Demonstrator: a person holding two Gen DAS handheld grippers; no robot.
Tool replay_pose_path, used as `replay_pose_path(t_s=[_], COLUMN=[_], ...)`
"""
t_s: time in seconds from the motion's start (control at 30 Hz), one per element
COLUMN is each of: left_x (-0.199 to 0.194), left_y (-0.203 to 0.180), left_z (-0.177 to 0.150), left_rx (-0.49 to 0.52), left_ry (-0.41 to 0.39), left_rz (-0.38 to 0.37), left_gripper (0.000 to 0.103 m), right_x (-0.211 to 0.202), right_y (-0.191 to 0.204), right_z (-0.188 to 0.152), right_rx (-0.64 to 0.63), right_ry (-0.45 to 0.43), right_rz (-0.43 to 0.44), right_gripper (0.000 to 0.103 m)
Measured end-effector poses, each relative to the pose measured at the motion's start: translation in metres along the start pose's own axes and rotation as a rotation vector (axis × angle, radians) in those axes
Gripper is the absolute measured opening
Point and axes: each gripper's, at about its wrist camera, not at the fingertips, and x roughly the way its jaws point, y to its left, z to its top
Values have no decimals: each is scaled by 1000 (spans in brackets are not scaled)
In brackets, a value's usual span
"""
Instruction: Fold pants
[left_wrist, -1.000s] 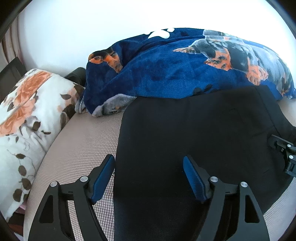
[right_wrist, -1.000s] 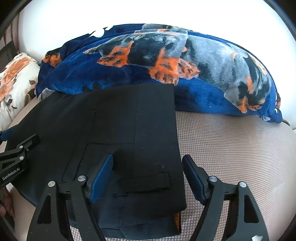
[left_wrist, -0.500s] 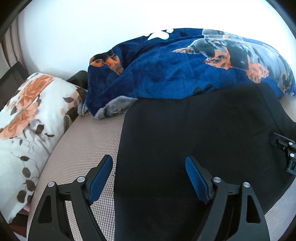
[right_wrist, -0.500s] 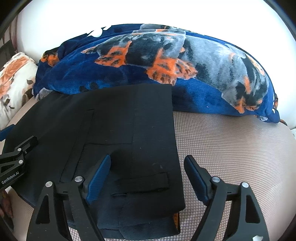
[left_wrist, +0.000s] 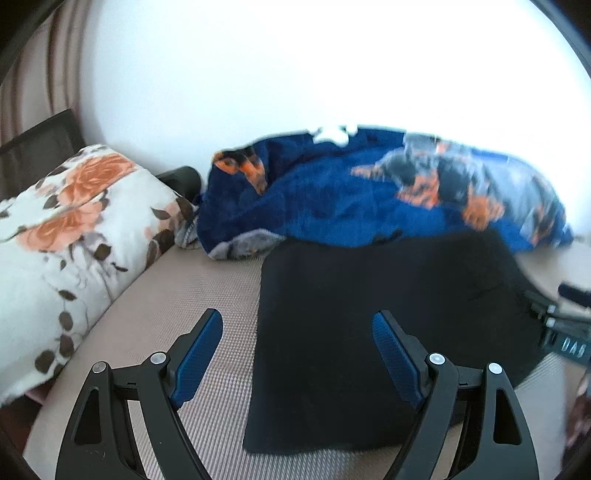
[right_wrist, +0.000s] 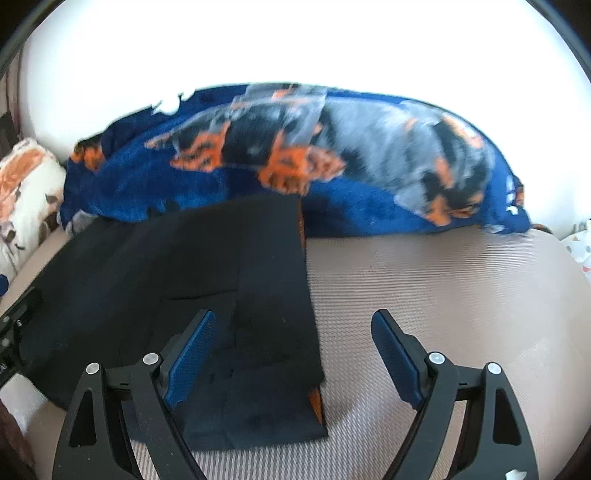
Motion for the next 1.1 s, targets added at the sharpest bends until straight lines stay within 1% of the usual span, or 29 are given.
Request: replay_pose_path(t_s=[0.1,0.13,0.17,0.23,0.3,0.33,0.37,0.4,0.43,0.5,0.53,0.6,0.67,0.73,0.77,0.8,0.9,0.97,1.07,1.1], left_x=[-11,-19,-25,-38,-53,-59,-66,-78,-83,-103,-113,-132,-151,-166,-174,-182,-190,-197,-198,-192], left_y=[41,58,60,82,95,101,106,116,115,128,142,146,154,168,157,159,169,171,179,192], left_z=[11,16,19,27,35,39,42,44,47,52,56,56,55,56,58,54,54,51,46,46], left_rx=[-45,-55,-54,-38,-17,-3,10,24,30,36,40,36,41,51,56,63,71,60,40,34], left_ry=[-61,-80,-86,-111,-151,-168,-183,-211,-233,-271,-292,-317,-339,-392,-406,-419,-416,-396,-355,-341], left_rz=[2,15,34,66,80,85,103,125,128,124,122,117,106,94,82,66,43,41,37,23], left_gripper=[84,88,93,95,96,101,103,103,103,103,103,103,103,103,103,103,103,103,103,103], right_x=[-27,-34,-46,-64,-80,-89,-98,-105,-116,-132,-138,-153,-170,-184,-190,-196,-212,-220,-227,-229], right_y=[-1,-2,-4,-6,-9,-10,-12,-13,-15,-18,-19,-18,-20,-21,-21,-21,-19,-17,-17,-17], right_z=[-5,-6,-8,-9,-12,-13,-15,-17,-20,-26,-28,-32,-35,-35,-35,-36,-36,-36,-38,-38], right_rx=[-8,-6,-1,4,11,15,17,20,25,34,34,22,18,22,23,23,10,2,0,0], right_ry=[-21,-26,-37,-51,-60,-63,-67,-71,-79,-89,-94,-112,-134,-157,-165,-172,-201,-211,-216,-218], right_rz=[-3,-1,8,14,18,20,21,19,18,33,32,14,22,31,37,42,44,48,54,55], right_gripper=[83,83,83,83,83,83,83,83,83,83,84,86,86,88,88,89,90,91,92,92])
